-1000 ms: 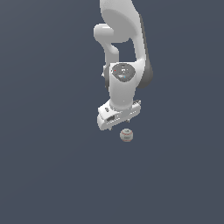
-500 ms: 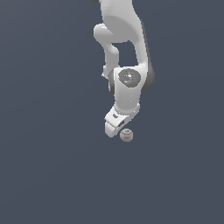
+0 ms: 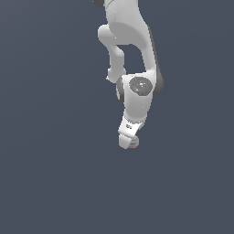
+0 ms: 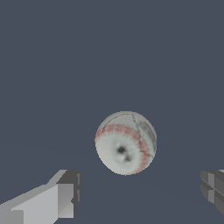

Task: Pick up the object and move it to a goal position.

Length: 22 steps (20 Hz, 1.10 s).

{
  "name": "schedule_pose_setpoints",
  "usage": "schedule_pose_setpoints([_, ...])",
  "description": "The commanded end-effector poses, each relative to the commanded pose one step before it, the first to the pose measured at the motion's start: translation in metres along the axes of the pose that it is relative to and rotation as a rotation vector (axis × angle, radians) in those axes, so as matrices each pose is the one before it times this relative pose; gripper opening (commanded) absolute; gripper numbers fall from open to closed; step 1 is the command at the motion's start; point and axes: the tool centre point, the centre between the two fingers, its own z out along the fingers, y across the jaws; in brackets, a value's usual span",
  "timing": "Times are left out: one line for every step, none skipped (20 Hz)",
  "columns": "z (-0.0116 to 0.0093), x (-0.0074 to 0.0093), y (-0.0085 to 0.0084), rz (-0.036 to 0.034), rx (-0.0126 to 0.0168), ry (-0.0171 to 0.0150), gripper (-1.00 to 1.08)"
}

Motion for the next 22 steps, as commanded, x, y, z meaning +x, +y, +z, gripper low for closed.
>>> schedule_pose_setpoints([0.00272,0.0034,-0.00116,-0.06175,-0.0002,0.00058,1.0])
schedule_pose_setpoints([0.00092,0.00115,-0.00035,-0.02013,0.00001,0.00023,1.0])
schedule_pose_setpoints([0.00084,0.00107,-0.00031,-0.01851,0.0,0.00023,1.0])
schedule_pose_setpoints([0.00076,0.00098,-0.00026,-0.01689,0.0,0.00023,1.0])
schedule_pose_setpoints([0.00069,0.0009,-0.00022,-0.01528,-0.00001,0.00022,1.0])
schedule_pose_setpoints([0.00061,0.00081,-0.00019,-0.01367,-0.00001,0.00021,1.0])
schedule_pose_setpoints([0.00054,0.00071,-0.00016,-0.01206,-0.00001,0.0002,1.0])
schedule_pose_setpoints([0.00047,0.00062,-0.00013,-0.01045,-0.00002,0.00018,1.0])
schedule_pose_setpoints([0.00039,0.00053,-0.00011,-0.00884,-0.00002,0.00016,1.0])
schedule_pose_setpoints([0.00032,0.00043,-0.00008,-0.00722,-0.00001,0.00013,1.0])
schedule_pose_setpoints([0.00025,0.00034,-0.00006,-0.00563,-0.00001,0.0001,1.0])
schedule_pose_setpoints([0.00018,0.00025,-0.00005,-0.00403,-0.00001,0.00008,1.0])
schedule_pose_setpoints([0.00011,0.00013,-0.00002,-0.00239,-0.00001,0.00005,1.0])
schedule_pose_setpoints([0.00004,0.00007,-0.00002,-0.00085,0.0,0.00002,1.0])
schedule_pose_setpoints([-0.00013,-0.00026,-0.00003,0.00505,0.0002,-0.00011,1.0])
schedule_pose_setpoints([0.00039,-0.00003,0.0,0.0,0.0,0.0,1.0])
schedule_pose_setpoints([0.00116,-0.00008,0.00001,0.0,0.0,0.0,1.0])
schedule_pose_setpoints([0.00192,0.00015,-0.00012,-0.00049,-0.00001,0.0,1.0])
schedule_pose_setpoints([0.00268,-0.00018,0.0,0.0,0.0,0.0,1.0])
schedule_pose_setpoints([0.00343,0.00016,-0.00018,-0.00069,0.0,0.0,1.0])
schedule_pose_setpoints([0.00418,-0.00002,-0.00014,-0.00049,0.0,0.0,1.0])
schedule_pose_setpoints([0.0049,-0.00008,-0.00016,-0.00049,0.0,0.00001,1.0])
